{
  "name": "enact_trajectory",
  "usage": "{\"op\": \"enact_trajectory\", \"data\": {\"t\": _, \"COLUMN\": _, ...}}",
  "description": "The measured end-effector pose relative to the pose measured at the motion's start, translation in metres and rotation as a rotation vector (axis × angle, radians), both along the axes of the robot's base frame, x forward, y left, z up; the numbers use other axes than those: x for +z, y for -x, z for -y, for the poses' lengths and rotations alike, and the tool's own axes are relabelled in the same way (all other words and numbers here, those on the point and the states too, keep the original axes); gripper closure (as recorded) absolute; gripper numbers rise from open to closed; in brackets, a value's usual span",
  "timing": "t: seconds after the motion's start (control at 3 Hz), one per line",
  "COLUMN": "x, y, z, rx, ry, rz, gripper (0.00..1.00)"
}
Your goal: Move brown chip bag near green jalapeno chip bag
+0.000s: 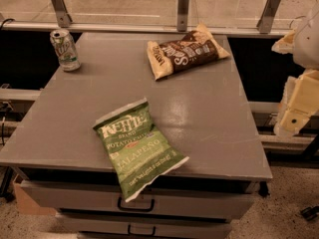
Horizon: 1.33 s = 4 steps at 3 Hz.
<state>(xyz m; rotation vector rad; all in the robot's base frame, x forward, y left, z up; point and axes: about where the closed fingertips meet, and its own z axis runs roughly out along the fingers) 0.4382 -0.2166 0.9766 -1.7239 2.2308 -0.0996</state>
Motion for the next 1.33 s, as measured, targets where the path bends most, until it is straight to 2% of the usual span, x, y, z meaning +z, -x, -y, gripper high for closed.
{"op": "enact_trajectory", "data": {"t": 0.33, "x": 0.0, "y": 0.0, "z": 0.0, "rx": 0.0, "ry": 0.0, "rz": 0.0, "gripper": 0.0}}
{"op": "enact_trajectory", "data": {"t": 0.67, "x": -0.003, "y": -0.02, "z": 0.005, "rx": 0.028, "ry": -0.026, "rz": 0.033, "gripper": 0.0}}
{"op": "enact_trajectory", "data": {"t": 1.0, "x": -0.014, "y": -0.081, "z": 0.014, "rx": 0.09, "ry": -0.098, "rz": 0.11, "gripper": 0.0}}
{"op": "enact_trajectory", "data": {"t": 1.33, "x": -0.031, "y": -0.155, "z": 0.017, "rx": 0.131, "ry": -0.18, "rz": 0.175, "gripper": 0.0}}
